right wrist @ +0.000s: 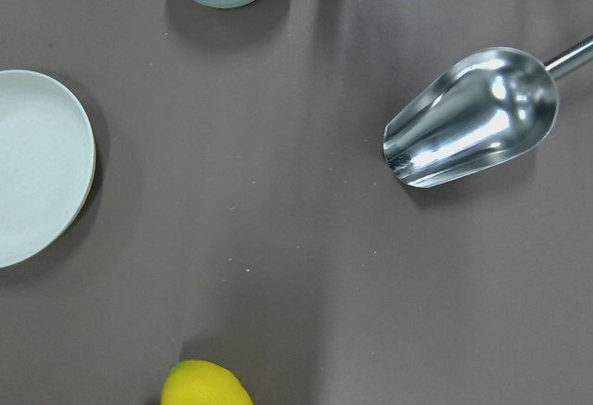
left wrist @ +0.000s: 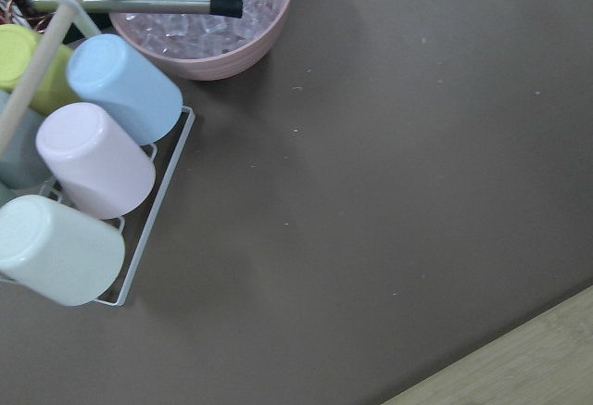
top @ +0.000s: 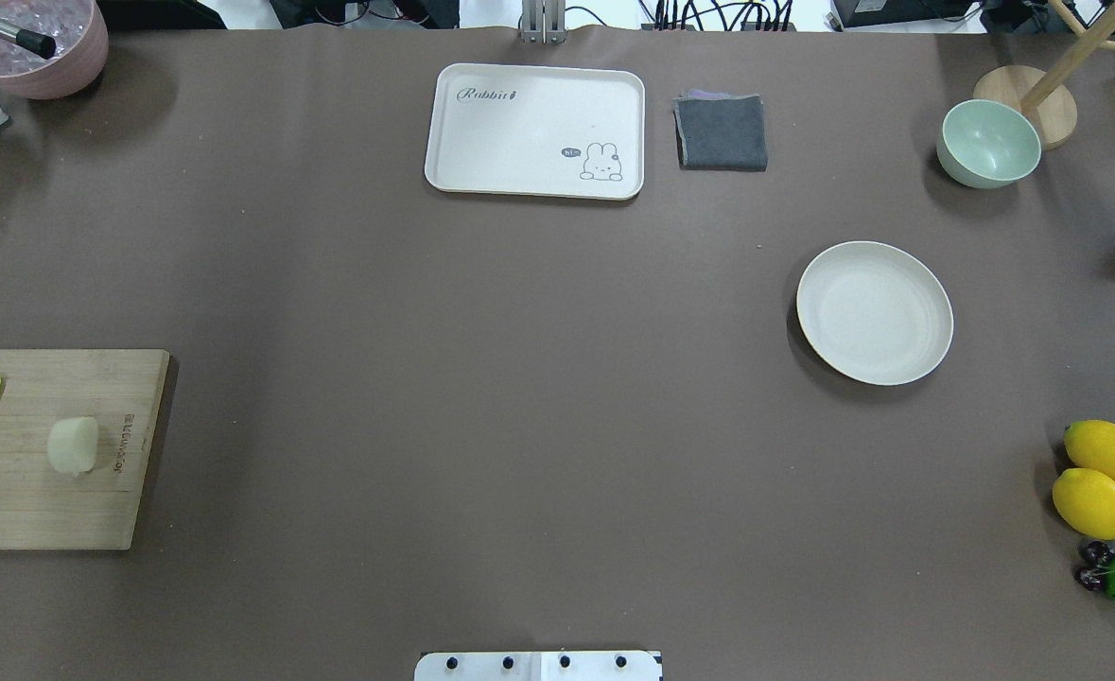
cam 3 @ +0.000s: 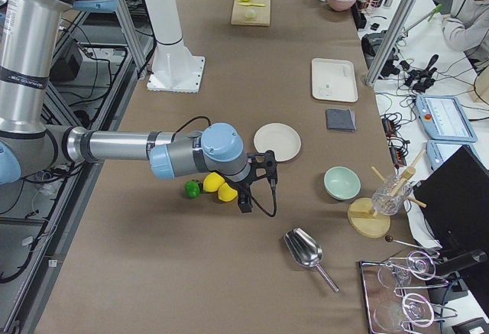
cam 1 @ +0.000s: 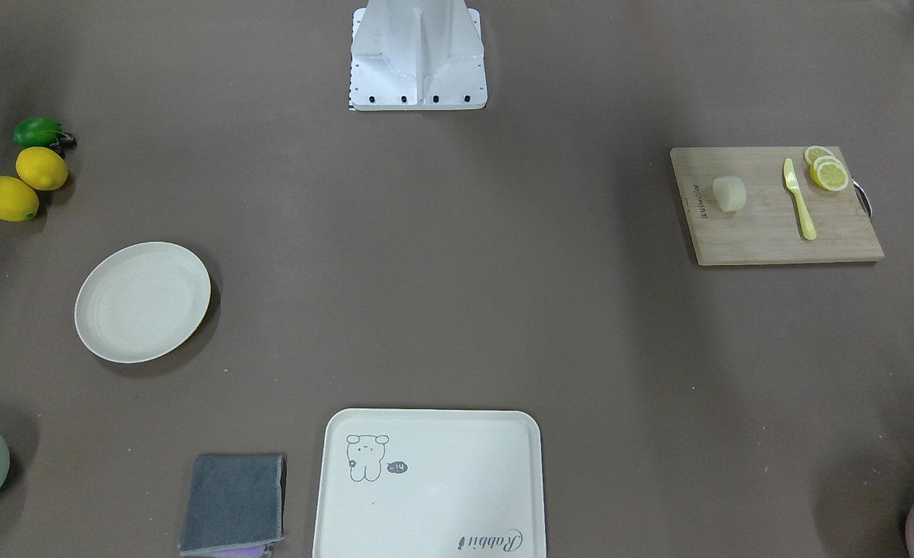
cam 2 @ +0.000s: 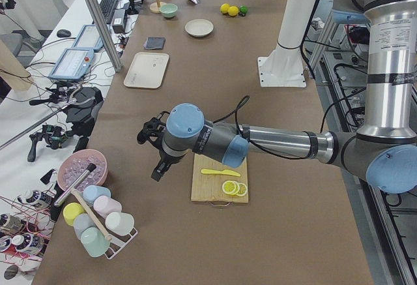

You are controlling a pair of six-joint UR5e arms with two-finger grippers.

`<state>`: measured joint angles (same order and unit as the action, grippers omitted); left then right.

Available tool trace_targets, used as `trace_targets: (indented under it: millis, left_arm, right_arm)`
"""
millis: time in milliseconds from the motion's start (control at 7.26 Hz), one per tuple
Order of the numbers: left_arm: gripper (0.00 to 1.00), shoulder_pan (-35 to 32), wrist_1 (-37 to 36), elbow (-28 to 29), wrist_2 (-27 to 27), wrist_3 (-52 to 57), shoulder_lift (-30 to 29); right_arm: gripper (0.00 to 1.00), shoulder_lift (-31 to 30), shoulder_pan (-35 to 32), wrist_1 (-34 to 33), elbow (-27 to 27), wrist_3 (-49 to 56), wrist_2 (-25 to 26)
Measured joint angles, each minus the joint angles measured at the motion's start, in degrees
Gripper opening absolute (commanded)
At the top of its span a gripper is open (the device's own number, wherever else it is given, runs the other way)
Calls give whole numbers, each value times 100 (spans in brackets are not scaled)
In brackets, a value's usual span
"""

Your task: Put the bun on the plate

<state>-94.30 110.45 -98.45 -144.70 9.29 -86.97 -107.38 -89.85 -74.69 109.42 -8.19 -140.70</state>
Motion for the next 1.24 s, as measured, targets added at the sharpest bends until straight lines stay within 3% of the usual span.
trace_targets:
  millis: [551,964,1239]
  left_arm:
    - [98,43,72,-19,-122,-72,22]
    - [98,55,228,-9,-147,-84,77]
    - [98,59,246,1,-148,-85,83]
  right_arm:
    - [94,327,2501,2159,-350,-3861,1361]
    - [82,1230,3727,2391,-859,-5432,2454]
    - [72,1412,3978,2404,-994,-5709,2644]
